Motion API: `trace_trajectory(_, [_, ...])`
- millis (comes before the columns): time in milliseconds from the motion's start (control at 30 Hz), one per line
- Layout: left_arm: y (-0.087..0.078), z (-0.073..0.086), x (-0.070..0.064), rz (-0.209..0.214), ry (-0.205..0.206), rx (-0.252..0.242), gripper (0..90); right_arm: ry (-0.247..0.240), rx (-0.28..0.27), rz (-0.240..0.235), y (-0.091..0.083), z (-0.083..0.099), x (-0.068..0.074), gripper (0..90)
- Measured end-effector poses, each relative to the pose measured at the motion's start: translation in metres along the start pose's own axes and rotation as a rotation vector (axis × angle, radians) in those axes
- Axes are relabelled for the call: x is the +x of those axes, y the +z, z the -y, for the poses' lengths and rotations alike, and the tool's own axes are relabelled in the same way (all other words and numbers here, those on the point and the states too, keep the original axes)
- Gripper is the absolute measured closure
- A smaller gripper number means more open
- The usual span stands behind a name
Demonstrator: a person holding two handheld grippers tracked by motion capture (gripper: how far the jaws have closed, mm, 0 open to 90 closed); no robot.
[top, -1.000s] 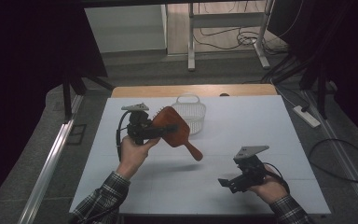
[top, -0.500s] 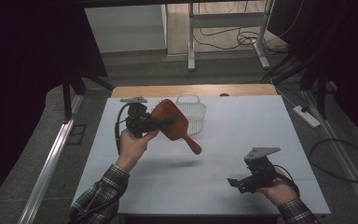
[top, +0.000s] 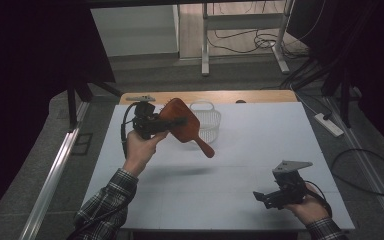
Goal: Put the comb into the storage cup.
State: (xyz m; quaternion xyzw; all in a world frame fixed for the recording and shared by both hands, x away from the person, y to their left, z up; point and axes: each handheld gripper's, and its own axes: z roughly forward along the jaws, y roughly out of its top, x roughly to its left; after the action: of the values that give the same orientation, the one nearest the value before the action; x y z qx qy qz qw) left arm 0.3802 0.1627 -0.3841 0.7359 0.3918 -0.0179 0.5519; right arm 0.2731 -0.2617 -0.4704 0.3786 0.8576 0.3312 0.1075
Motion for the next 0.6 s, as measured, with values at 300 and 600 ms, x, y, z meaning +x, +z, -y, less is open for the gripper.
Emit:
trace_trajectory(300, [-0.002,-0.011,0.006,-0.025,-0.008,-0.01,50.8,0.034,-0.007,0.026,-0.01,0.01,-0.006,0.0])
trace_trajectory(600, [-0.003,-0.025,0.011,-0.047,-0.014,-0.019,50.8,0.081,-0.007,0.068,-0.021,0.019,-0.012,0.0])
